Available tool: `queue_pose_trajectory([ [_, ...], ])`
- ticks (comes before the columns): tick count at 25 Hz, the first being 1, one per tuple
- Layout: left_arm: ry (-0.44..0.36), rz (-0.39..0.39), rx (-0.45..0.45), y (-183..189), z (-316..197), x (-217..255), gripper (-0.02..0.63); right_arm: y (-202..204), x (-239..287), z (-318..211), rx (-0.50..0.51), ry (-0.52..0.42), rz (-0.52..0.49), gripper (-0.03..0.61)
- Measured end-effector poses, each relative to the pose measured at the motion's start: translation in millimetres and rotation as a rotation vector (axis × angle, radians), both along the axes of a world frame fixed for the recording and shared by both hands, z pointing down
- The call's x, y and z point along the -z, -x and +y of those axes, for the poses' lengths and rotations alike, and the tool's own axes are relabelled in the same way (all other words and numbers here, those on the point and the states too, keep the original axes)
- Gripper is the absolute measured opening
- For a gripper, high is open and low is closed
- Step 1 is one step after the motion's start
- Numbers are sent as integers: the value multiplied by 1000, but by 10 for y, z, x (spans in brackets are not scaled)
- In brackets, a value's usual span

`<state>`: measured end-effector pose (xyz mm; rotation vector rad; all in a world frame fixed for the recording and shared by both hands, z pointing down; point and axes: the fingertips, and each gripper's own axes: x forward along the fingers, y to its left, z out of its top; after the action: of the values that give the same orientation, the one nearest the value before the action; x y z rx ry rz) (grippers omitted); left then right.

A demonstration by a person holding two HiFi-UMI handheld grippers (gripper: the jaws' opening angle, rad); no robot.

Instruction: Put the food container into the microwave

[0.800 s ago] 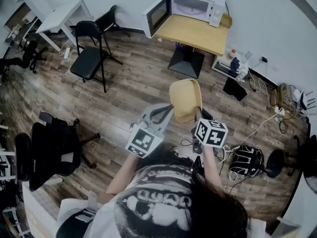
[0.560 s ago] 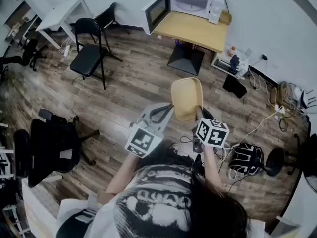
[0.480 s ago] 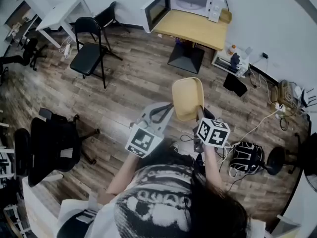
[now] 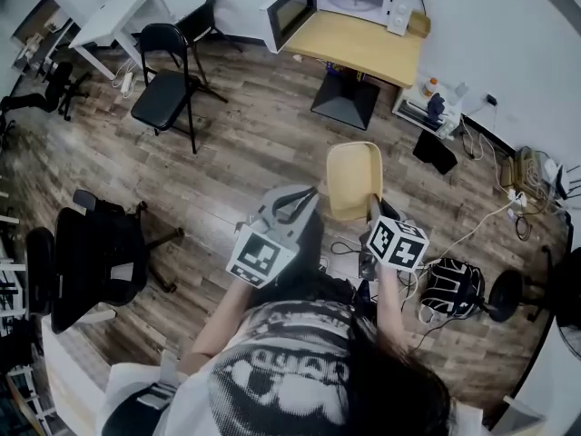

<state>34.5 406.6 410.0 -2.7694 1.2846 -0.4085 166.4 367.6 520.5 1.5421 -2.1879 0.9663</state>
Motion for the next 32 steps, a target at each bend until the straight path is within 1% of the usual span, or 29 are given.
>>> queue_pose_trajectory([
  [5, 7, -4, -13, -61, -256, -29, 8, -33, -20, -253, -4, 4, -6, 20],
  [10, 24, 0, -41, -123, -719, -116, 8, -115, -156, -629, -29, 35, 1, 20],
  [13, 34, 0, -55, -119, -1154, -194, 8, -129, -243, -1006, -41, 53, 8, 20],
  [16, 37, -5, -66, -97, -1689, -251, 8, -100, -288, -1520, -40, 65, 26, 20],
  [21, 19, 2, -95, 18, -2589, -137, 8, 83, -233, -2396, -25, 82, 51, 20],
  [24, 26, -8, -96, 178, -3063, -133, 8, 245, -242, -2848, -11, 104, 65, 20],
  [26, 40, -25, -88, 305, -3356, -178, 8, 358, -259, -3120, 3, 116, 80, 20],
  [28, 49, -21, -86, 388, -3617, -206, 8, 445, -264, -3365, 7, 124, 88, 20],
  [32, 48, -16, -116, 471, -4036, -244, 8, 594, -246, -3735, 3, 127, 92, 20],
])
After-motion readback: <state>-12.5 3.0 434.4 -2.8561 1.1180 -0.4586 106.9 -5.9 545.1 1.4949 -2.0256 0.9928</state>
